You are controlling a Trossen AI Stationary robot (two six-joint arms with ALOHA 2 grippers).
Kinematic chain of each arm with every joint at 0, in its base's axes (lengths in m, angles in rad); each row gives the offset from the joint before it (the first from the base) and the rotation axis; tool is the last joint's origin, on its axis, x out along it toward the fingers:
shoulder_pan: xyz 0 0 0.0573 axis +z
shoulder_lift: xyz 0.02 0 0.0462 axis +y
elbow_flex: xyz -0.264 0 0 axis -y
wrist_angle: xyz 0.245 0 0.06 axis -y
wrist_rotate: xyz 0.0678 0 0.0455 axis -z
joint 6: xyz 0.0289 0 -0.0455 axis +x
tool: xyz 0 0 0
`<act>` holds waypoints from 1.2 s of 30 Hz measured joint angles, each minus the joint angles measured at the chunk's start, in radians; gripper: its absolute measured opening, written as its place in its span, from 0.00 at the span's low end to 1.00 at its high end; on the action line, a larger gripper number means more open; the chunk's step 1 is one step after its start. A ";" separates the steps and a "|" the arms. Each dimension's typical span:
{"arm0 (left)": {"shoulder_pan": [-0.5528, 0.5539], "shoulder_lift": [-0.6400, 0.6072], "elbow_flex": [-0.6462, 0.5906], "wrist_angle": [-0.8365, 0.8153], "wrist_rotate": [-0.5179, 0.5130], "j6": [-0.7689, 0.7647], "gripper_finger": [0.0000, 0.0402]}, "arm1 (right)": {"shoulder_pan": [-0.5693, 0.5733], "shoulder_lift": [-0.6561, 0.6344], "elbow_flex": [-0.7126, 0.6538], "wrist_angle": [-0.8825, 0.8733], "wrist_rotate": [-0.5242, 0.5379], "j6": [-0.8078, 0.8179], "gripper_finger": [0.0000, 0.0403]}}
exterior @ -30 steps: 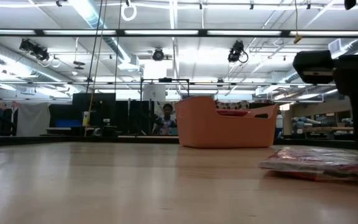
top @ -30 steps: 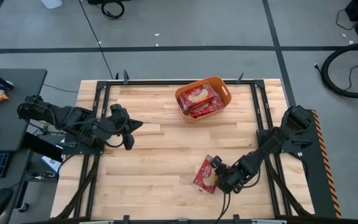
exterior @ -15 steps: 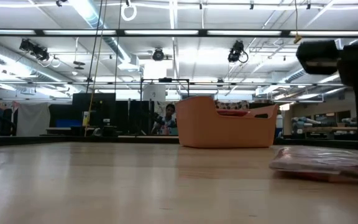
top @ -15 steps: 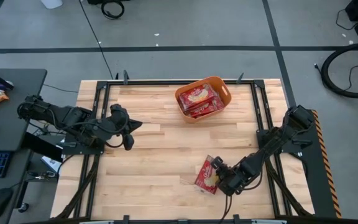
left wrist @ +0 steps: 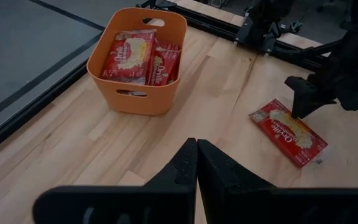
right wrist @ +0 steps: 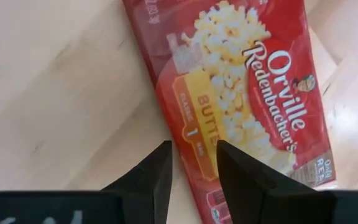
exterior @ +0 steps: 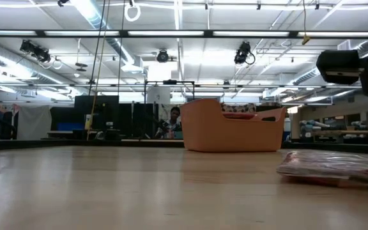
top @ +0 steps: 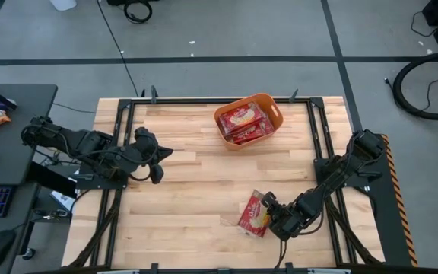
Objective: Sort popcorn bags into baskets
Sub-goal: Put the red popcorn bag into the orange bin
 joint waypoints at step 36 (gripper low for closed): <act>0.001 0.000 0.000 -0.010 0.015 0.003 0.03 | -0.033 -0.066 0.105 -0.204 0.064 -0.057 0.01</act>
